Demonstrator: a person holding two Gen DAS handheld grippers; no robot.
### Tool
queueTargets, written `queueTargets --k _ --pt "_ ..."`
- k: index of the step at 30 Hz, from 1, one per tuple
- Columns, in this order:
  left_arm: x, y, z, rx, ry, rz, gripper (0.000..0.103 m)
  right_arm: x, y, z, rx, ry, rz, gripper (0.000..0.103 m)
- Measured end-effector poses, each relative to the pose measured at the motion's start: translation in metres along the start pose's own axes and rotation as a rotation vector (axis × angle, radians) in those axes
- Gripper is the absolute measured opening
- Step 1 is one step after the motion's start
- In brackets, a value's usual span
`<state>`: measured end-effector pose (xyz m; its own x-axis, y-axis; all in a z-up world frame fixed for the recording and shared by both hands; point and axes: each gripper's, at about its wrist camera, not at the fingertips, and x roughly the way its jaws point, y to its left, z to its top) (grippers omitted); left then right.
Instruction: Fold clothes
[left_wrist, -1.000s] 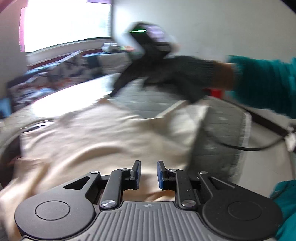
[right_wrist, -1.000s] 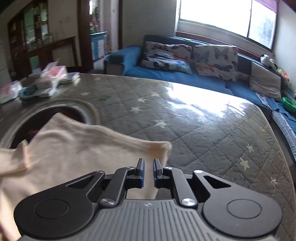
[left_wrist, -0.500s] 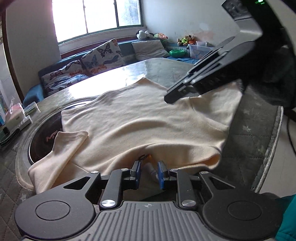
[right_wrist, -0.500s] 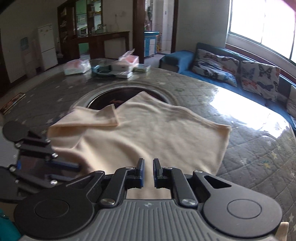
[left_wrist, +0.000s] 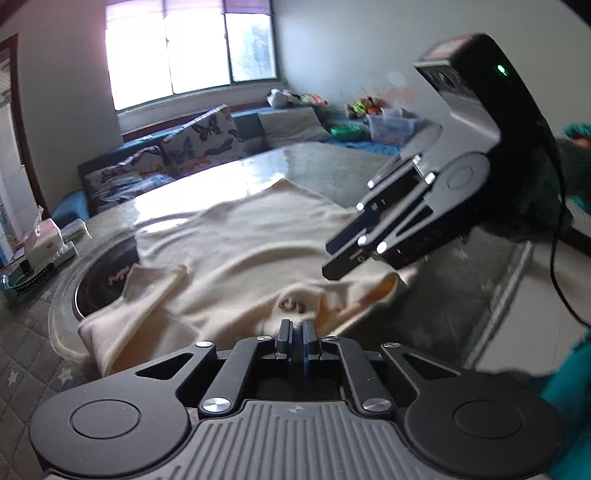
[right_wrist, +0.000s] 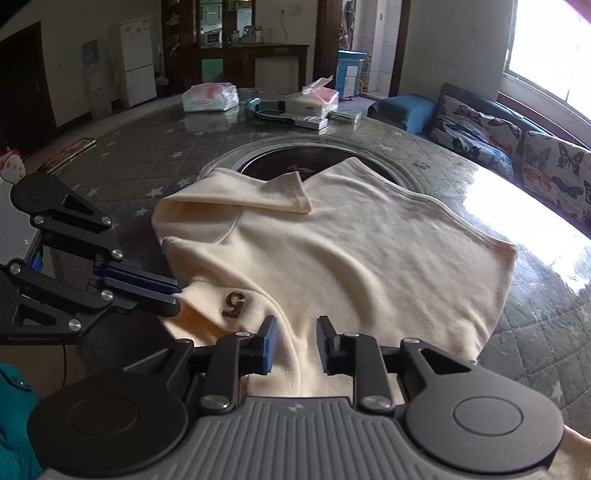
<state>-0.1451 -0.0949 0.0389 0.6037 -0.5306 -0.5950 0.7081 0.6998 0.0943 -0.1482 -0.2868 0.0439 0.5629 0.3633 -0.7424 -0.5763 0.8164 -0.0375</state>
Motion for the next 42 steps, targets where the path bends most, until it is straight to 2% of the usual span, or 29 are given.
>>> queueTargets --k 1,4,7,8,14,15,16,19,22,24,28,30,34,37,41,42 --pt "0.0 0.001 0.0 0.001 0.005 0.003 0.006 0.001 0.002 -0.001 -0.008 0.004 0.003 0.028" --pt "-0.002 0.0 0.002 0.017 -0.006 0.022 0.01 0.004 0.009 -0.006 -0.028 0.027 0.018 0.029" --pt "-0.002 -0.002 0.008 0.053 -0.043 0.046 0.027 0.004 0.014 -0.01 -0.044 0.045 0.029 0.029" --pt "0.0 -0.005 0.009 0.073 -0.047 0.048 0.028 0.003 0.016 -0.013 -0.052 0.052 0.029 0.029" --pt "0.034 -0.022 0.004 0.2 0.014 0.052 0.027 0.004 0.017 -0.02 -0.055 0.072 0.001 0.028" --pt "0.036 -0.022 0.002 0.209 0.02 0.057 0.026 0.002 0.017 -0.021 -0.056 0.069 -0.005 0.023" --pt "0.037 -0.021 0.001 0.209 0.021 0.061 0.02 0.002 0.017 -0.022 -0.056 0.068 -0.007 0.013" --pt "0.034 -0.014 0.002 0.177 0.011 0.059 0.014 -0.003 0.014 -0.023 -0.043 0.057 -0.004 0.005" --pt "0.015 -0.006 0.004 0.122 -0.044 0.03 0.013 -0.011 0.012 -0.022 -0.046 0.035 0.003 0.004" --pt "0.009 -0.004 0.002 0.105 -0.053 0.014 0.013 -0.017 0.012 -0.024 -0.054 0.035 0.025 0.004" --pt "0.021 -0.006 -0.008 0.107 0.02 0.0 0.014 -0.018 0.017 -0.027 -0.088 0.062 0.062 0.005" --pt "0.023 -0.005 -0.009 0.107 0.028 -0.005 0.015 -0.018 0.017 -0.026 -0.091 0.077 0.079 0.007" --pt "0.02 0.001 -0.004 0.097 0.019 -0.027 0.018 -0.023 0.009 -0.012 -0.062 0.022 0.087 0.008" --pt "0.017 0.008 -0.001 0.07 0.013 -0.042 0.019 -0.012 0.008 -0.003 -0.053 0.002 0.087 0.008" --pt "0.004 0.024 0.006 0.029 -0.022 -0.03 0.021 0.011 0.011 0.001 -0.041 0.019 0.123 0.008" --pt "0.001 0.028 0.008 0.023 -0.029 -0.018 0.022 0.018 0.016 0.0 -0.058 0.048 0.148 0.008"
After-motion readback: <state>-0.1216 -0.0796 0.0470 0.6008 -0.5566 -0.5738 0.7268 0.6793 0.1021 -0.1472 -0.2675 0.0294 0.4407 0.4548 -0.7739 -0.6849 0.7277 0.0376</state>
